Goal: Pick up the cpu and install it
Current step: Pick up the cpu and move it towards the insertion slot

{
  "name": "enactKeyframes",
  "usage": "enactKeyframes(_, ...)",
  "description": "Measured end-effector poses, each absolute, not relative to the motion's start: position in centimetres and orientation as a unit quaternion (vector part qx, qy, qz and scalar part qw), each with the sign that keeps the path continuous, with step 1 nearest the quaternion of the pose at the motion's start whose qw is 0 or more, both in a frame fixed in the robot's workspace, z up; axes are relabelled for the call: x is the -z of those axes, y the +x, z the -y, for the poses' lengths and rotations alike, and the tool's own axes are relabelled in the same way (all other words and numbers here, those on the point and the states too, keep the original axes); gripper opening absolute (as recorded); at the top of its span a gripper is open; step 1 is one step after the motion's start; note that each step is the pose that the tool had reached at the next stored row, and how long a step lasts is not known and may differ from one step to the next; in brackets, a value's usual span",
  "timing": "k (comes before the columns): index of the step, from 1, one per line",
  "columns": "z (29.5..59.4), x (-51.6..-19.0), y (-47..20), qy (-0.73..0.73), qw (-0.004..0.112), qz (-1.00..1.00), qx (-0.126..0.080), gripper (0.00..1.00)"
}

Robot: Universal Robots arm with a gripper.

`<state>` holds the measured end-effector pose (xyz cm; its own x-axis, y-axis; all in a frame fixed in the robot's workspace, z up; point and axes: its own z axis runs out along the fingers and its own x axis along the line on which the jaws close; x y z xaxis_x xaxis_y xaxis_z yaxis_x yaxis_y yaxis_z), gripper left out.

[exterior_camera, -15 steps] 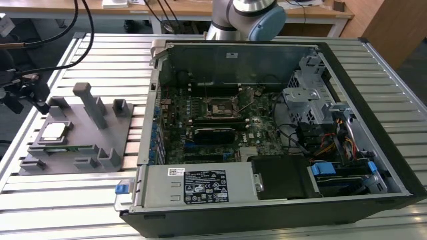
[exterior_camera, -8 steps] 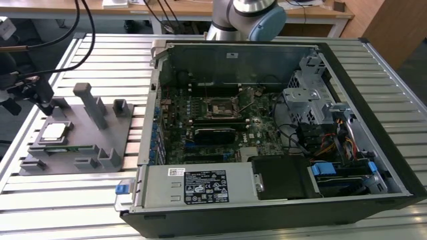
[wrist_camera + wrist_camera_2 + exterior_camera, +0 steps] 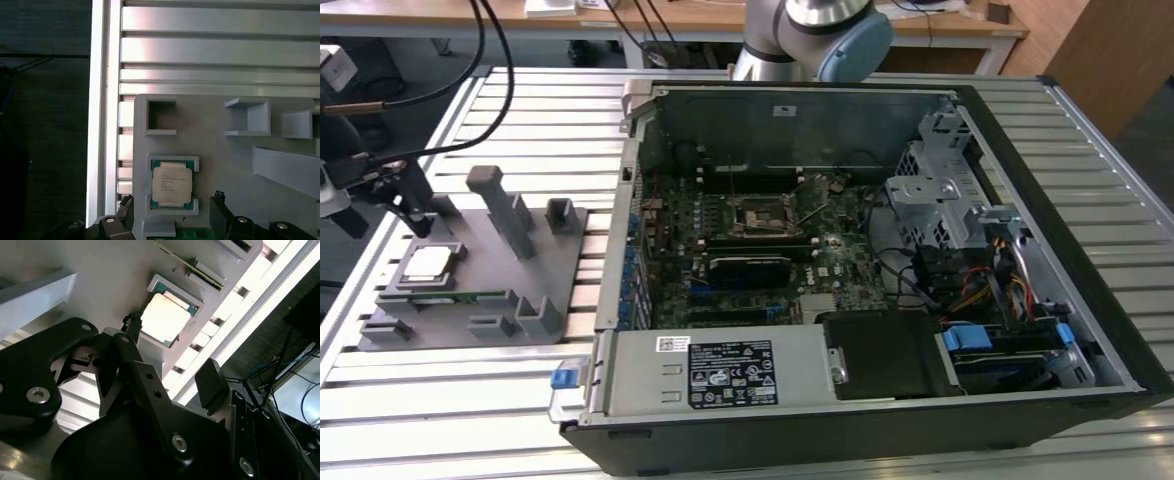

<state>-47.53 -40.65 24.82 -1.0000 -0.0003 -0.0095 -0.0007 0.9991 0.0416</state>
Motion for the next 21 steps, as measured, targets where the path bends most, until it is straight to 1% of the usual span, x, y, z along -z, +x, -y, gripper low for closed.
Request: enactKeyframes(21,40.7,-23.1,-47.4,0.011,0.005,-1.0,-0.021,0.7)
